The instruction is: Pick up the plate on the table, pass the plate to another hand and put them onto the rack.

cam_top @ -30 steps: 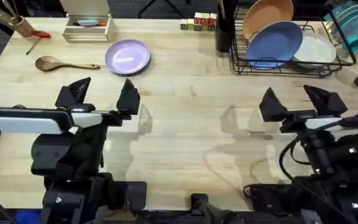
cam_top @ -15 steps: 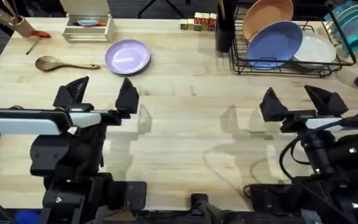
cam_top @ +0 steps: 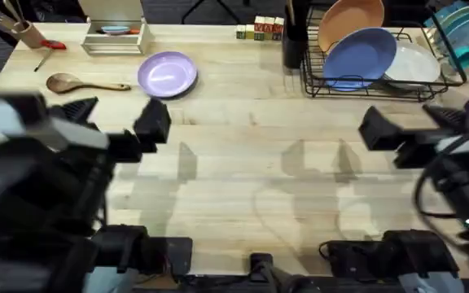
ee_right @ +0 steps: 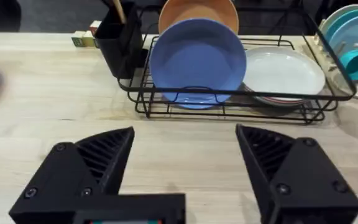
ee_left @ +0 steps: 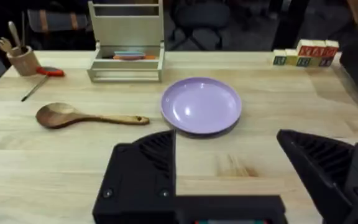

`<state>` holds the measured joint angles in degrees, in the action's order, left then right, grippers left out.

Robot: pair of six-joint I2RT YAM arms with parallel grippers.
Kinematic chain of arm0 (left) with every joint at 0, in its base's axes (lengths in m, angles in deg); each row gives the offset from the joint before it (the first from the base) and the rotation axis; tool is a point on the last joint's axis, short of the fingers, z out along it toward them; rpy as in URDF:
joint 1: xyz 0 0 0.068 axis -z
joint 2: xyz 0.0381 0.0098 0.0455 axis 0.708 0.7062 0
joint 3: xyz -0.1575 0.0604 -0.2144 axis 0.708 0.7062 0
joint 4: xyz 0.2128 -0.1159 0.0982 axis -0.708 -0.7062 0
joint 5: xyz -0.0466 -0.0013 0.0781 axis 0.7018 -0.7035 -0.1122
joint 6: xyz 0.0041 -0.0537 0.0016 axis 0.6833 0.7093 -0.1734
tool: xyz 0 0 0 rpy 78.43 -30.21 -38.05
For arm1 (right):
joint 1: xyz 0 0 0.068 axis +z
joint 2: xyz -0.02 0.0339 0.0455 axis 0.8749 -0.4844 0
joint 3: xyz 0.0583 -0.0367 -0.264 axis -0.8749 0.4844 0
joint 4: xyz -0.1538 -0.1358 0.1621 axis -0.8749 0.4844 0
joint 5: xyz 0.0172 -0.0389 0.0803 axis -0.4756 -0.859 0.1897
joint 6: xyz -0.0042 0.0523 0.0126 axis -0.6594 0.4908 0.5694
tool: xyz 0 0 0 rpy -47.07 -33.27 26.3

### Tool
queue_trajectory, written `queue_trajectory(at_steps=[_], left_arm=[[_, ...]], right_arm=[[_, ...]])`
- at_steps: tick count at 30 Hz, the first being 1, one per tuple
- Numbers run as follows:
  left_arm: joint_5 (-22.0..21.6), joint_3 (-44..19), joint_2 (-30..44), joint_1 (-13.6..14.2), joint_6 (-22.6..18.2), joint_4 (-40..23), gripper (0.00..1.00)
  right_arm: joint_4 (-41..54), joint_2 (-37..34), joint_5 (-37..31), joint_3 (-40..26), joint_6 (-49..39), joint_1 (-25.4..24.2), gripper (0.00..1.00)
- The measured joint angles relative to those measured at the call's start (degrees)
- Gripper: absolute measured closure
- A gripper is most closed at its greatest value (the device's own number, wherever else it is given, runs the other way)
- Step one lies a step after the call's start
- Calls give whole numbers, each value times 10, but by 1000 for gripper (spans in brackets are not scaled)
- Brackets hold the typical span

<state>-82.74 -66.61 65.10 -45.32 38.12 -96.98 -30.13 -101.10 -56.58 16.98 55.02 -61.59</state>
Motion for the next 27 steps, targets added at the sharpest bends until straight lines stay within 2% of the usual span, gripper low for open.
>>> queue_trajectory(at_steps=[4, 9, 15, 21, 27], left_arm=[[0, -132, 117, 0, 0, -86, 7], [0, -280, 260, 0, 0, -163, 7], [0, -426, 404, 0, 0, -239, 7], [3, -520, 509, 0, 0, -318, 8], [4, -543, 564, 0, 0, -321, 8]], right_arm=[[65, -102, -1, -122, 0, 0, 6], [145, -230, -1, -270, 0, 0, 6], [210, -356, 16, -406, 0, -1, 5], [235, -434, 38, -463, 0, -1, 5], [237, -458, 53, -465, 0, -1, 5]])
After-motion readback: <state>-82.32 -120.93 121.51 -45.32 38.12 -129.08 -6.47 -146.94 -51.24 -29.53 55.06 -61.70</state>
